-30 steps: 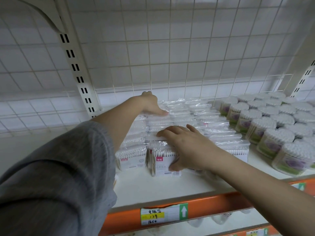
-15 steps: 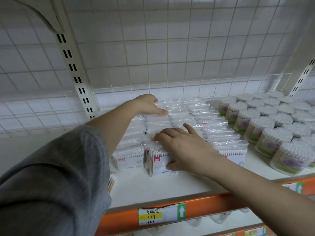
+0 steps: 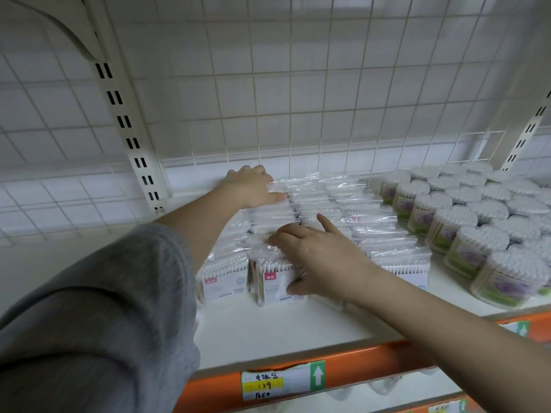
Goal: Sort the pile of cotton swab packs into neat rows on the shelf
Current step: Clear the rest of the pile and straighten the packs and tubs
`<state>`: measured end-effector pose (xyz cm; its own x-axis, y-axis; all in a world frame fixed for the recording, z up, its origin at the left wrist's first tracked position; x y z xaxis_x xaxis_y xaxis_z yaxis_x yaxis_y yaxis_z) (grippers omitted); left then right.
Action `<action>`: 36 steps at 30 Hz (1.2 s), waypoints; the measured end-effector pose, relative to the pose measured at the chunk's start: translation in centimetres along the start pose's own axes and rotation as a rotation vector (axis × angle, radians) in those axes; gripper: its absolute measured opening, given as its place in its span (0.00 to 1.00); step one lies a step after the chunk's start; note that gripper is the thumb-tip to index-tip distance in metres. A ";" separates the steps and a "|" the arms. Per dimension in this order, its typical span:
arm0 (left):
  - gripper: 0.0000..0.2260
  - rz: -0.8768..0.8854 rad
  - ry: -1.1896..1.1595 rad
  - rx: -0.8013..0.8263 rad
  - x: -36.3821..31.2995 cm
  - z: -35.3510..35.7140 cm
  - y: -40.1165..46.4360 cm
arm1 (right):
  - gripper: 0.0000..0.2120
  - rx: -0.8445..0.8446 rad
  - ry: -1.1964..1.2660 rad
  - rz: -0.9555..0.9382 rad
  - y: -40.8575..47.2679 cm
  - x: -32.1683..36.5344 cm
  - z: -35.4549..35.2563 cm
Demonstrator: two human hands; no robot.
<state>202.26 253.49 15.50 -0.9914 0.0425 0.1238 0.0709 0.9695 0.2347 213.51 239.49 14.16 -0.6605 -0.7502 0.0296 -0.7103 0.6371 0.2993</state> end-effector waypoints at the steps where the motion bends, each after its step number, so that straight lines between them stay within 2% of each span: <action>1: 0.32 -0.004 -0.009 -0.016 0.1 0.2 -0.1 | 0.38 0.010 0.015 0.001 0.0 -0.1 -0.1; 5: 0.31 -0.022 -0.071 -0.063 0.0 0.7 -0.5 | 0.36 -0.016 0.077 -0.011 -0.1 -0.3 -1.0; 10: 0.32 -0.026 -0.091 -0.011 0.0 0.2 -0.6 | 0.23 -0.127 0.185 0.032 -0.9 -0.5 -2.4; 13: 0.29 -0.040 -0.179 -0.027 0.2 -0.9 -0.9 | 0.20 -0.122 0.171 0.014 -1.2 -0.2 -2.1; 17: 0.26 0.047 -0.279 -0.016 -0.1 -2.5 -2.0 | 0.22 -0.081 0.112 -0.022 -1.3 0.3 -1.9; 21: 0.28 0.118 -0.271 0.131 -0.9 -1.9 -3.8 | 0.26 -0.095 0.079 0.044 -2.1 -0.7 -3.1; 25: 0.28 0.150 -0.194 0.280 -1.5 0.5 -5.1 | 0.32 -0.039 0.006 0.169 -3.5 -2.9 -3.3; 32: 0.29 0.131 -0.245 0.284 -1.4 0.4 -5.2 | 0.38 -0.003 -0.050 0.242 -4.6 -4.5 -3.3; 36: 0.28 0.093 -0.282 0.216 -1.9 -1.2 -4.4 | 0.35 -0.047 -0.104 0.275 -5.0 -4.6 -3.8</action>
<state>204.00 248.85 15.40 -0.9754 0.1684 -0.1424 0.1669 0.9857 0.0224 221.05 239.06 16.11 -0.8498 -0.5269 0.0184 -0.4907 0.8032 0.3376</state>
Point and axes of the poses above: each hand's wrist, its own y-axis towards the middle knuckle, its own z-axis out of the palm, x = y × z, the point moved 9 cm from there along y, towards the middle knuckle, and after that the axes turned 14 degrees about -x, right-handed, at the moved point
